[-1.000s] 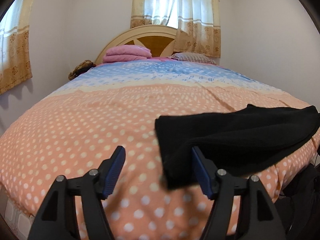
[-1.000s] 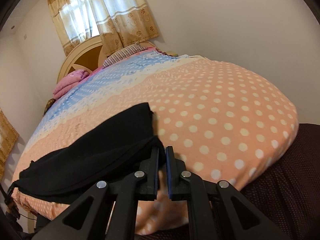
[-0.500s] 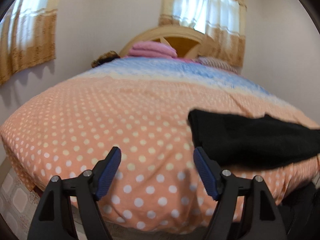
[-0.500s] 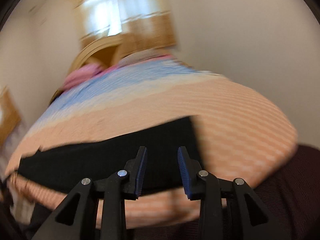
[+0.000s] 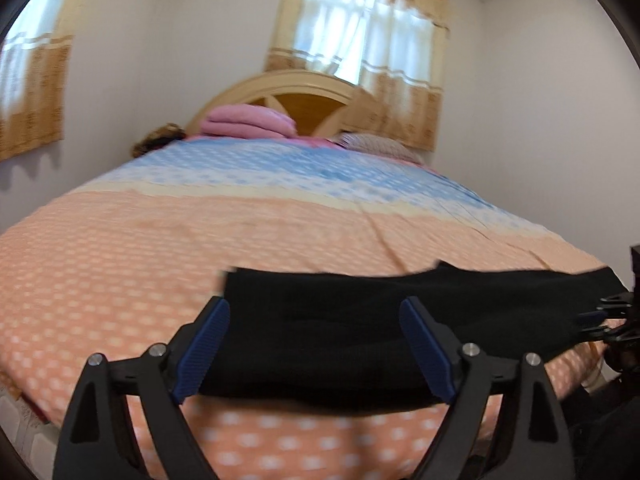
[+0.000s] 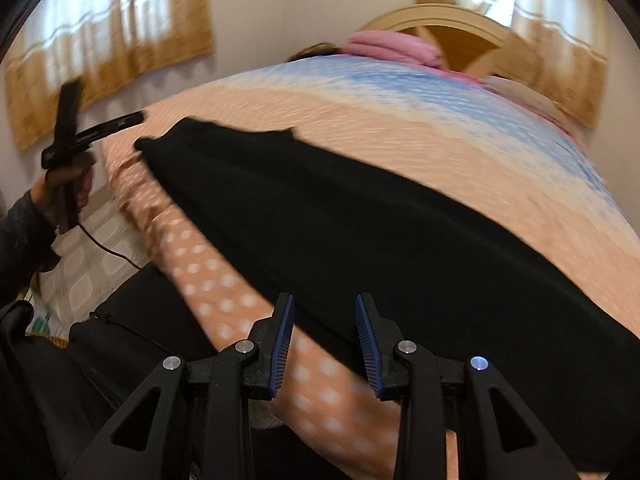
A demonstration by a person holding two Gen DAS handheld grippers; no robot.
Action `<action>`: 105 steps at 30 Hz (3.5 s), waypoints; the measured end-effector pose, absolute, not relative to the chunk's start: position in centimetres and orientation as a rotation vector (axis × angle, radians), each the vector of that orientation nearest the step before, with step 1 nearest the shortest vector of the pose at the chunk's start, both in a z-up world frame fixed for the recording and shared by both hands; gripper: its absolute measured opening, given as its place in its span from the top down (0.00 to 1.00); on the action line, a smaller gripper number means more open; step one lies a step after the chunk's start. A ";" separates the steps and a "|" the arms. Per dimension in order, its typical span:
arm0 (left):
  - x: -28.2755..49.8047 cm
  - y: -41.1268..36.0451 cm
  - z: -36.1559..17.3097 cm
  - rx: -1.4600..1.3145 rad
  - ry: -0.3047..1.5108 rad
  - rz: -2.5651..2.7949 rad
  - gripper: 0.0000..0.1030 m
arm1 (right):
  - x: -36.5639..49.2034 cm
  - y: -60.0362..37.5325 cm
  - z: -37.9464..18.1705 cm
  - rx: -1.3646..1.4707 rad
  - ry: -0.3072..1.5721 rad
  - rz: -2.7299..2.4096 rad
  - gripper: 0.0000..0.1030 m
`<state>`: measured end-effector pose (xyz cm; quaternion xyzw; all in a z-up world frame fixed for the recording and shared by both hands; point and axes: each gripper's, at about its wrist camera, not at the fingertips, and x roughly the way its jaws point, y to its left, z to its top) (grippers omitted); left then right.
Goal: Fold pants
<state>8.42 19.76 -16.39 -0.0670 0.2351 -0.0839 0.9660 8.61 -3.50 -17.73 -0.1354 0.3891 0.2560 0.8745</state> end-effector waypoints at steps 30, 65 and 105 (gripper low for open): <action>9.2 15.8 -18.4 -0.121 0.578 -0.215 0.12 | 9.1 -4.1 -19.0 -0.297 0.835 0.497 0.96; 9.7 -15.5 -17.4 0.301 0.708 -0.973 0.36 | -2.9 -40.0 -13.0 0.431 0.632 -0.397 0.53; 8.5 -16.3 -18.5 0.369 0.661 -0.937 0.43 | -0.2 -34.7 -12.2 0.218 0.654 -0.217 0.72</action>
